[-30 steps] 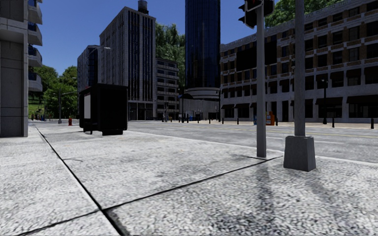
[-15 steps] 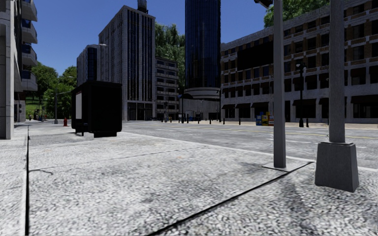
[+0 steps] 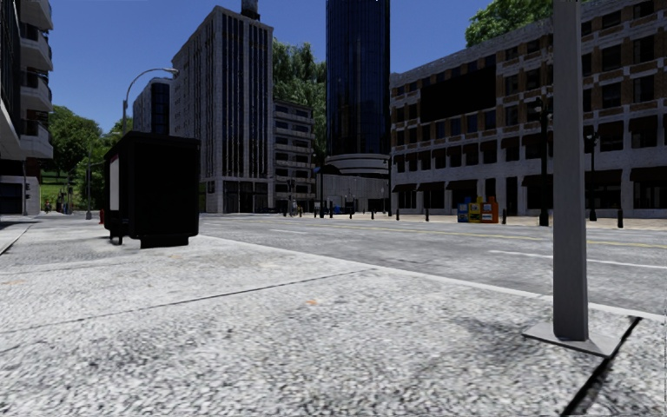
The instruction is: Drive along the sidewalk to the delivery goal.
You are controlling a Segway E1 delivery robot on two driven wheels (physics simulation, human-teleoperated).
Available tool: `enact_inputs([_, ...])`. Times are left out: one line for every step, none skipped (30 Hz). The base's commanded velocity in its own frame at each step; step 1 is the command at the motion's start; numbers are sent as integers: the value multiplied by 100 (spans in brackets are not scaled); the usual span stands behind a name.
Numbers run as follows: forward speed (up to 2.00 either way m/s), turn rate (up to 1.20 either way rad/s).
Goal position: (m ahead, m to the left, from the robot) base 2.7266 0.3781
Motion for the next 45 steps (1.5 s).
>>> enact_inputs([200, 0])
enact_inputs([200, 0])
enact_inputs([200, 0])
enact_inputs([200, 0])
enact_inputs([200, 10])
enact_inputs([200, 18])
enact_inputs([200, 21])
enact_inputs([200, 21])
enact_inputs([200, 22])
enact_inputs([200, 24])
enact_inputs([200, 25])
enact_inputs([200, 25])
enact_inputs([200, 25])
enact_inputs([200, 25])
enact_inputs([200, 25])
enact_inputs([200, 26])
enact_inputs([200, 26])
enact_inputs([200, 26])
enact_inputs([200, 26])
enact_inputs([200, 26])
enact_inputs([200, 26])
enact_inputs([200, 26])
enact_inputs([200, 26])
enact_inputs([200, 26])
enact_inputs([200, 26])
enact_inputs([200, 26])
enact_inputs([200, 26])
enact_inputs([200, 26])
enact_inputs([200, 26])
enact_inputs([200, 26])
enact_inputs([200, 26])
enact_inputs([200, 26])
enact_inputs([200, 26])
enact_inputs([200, 26])
enact_inputs([200, 26])
enact_inputs([200, 26])
enact_inputs([200, 26])
enact_inputs([200, 26])
enact_inputs([194, 25])
enact_inputs([191, 17])
enact_inputs([189, 2])
enact_inputs([189, 2])
enact_inputs([185, 0])
enact_inputs([182, 0])
enact_inputs([182, 0])
